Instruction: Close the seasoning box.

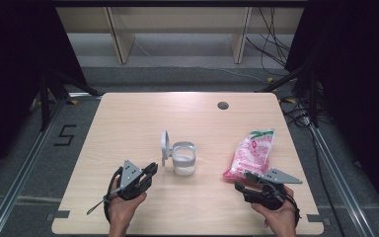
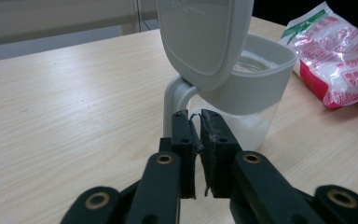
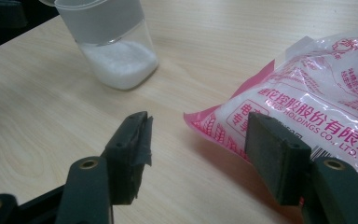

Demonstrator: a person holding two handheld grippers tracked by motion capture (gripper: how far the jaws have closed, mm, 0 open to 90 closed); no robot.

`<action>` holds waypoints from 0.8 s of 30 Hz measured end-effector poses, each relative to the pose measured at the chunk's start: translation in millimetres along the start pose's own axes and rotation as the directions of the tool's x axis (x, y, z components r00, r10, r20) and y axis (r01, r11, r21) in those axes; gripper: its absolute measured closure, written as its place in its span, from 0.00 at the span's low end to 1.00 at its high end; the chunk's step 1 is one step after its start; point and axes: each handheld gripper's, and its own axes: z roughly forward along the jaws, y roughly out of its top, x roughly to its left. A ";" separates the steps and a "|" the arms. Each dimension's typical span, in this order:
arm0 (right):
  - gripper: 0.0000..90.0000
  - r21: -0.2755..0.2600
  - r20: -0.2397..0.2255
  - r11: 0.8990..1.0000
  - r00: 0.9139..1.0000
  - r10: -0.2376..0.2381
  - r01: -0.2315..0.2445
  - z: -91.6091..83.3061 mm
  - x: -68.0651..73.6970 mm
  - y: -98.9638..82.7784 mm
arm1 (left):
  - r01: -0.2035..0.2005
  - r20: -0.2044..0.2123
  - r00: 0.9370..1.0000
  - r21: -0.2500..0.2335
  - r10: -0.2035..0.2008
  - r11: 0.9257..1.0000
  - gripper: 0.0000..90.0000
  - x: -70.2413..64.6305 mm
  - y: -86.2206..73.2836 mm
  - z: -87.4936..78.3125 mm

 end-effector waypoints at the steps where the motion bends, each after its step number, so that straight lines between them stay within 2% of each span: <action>1: 0.45 -0.001 -0.001 1.000 1.000 0.001 -0.001 0.0 0.0 -0.1 | 0.002 0.003 1.000 -0.001 -0.002 1.000 0.95 0.2 1.7 0.6; 4: 0.45 -0.008 -0.006 1.000 1.000 0.004 -0.004 0.9 0.3 -1.1 | -0.024 0.007 1.000 -0.006 0.024 1.000 0.98 2.8 7.5 2.8; 5: 0.45 0.000 -0.006 0.999 0.999 0.035 -0.035 0.3 3.4 -1.6 | -0.021 0.001 1.000 -0.003 0.021 1.000 0.98 2.0 10.3 2.8; 6: 0.45 -0.015 0.004 1.000 1.000 -0.017 0.017 0.9 0.0 -1.3 | -0.043 0.009 0.999 0.000 0.043 0.999 0.99 2.6 12.2 2.9; 9: 0.45 -0.018 0.001 1.000 1.000 -0.020 0.020 1.2 0.1 -1.5 | -0.062 0.014 0.998 0.002 0.062 0.998 0.99 2.5 18.0 4.4; 12: 0.45 -0.014 -0.003 1.000 1.000 -0.016 0.016 1.4 0.4 -1.9 | -0.053 0.016 0.998 0.003 0.053 0.999 0.99 2.0 21.2 5.8; 14: 0.45 -0.014 -0.008 1.000 1.000 -0.014 0.013 1.4 0.9 -2.0 | -0.070 0.020 0.997 -0.004 0.070 0.998 0.99 3.4 23.6 6.8; 15: 0.45 0.008 -0.010 1.000 1.000 0.023 -0.023 0.1 3.8 -2.2 | -0.068 0.017 0.998 -0.003 0.068 0.998 0.99 2.9 24.8 6.8; 17: 0.45 0.017 -0.011 0.999 0.999 0.035 -0.035 -0.5 5.0 -2.3 | -0.056 0.026 0.998 -0.006 0.056 0.998 0.99 1.6 26.6 7.8; 18: 0.45 0.011 -0.011 1.000 1.000 0.026 -0.026 0.0 4.7 -2.5 | -0.069 0.028 0.997 -0.011 0.069 0.998 0.99 1.4 28.3 8.0; 19: 0.45 -0.007 -0.009 1.000 1.000 -0.008 0.008 1.8 2.3 -2.7 | -0.064 0.031 0.997 -0.013 0.064 0.998 0.99 0.5 29.0 8.2; 22: 0.45 0.005 -0.020 1.000 1.000 -0.010 0.010 1.4 2.8 -2.7 | -0.071 0.034 0.997 -0.018 0.072 0.997 0.99 0.4 32.7 9.2; 23: 0.45 0.008 -0.022 0.999 0.999 0.040 -0.040 0.6 7.2 -3.4 | -0.082 0.028 0.996 -0.016 0.082 0.997 0.99 0.5 34.0 8.7; 24: 0.45 0.007 -0.021 1.000 1.000 0.022 -0.022 1.5 6.0 -3.5 | -0.081 0.029 0.996 -0.013 0.082 0.997 0.99 0.8 34.9 8.8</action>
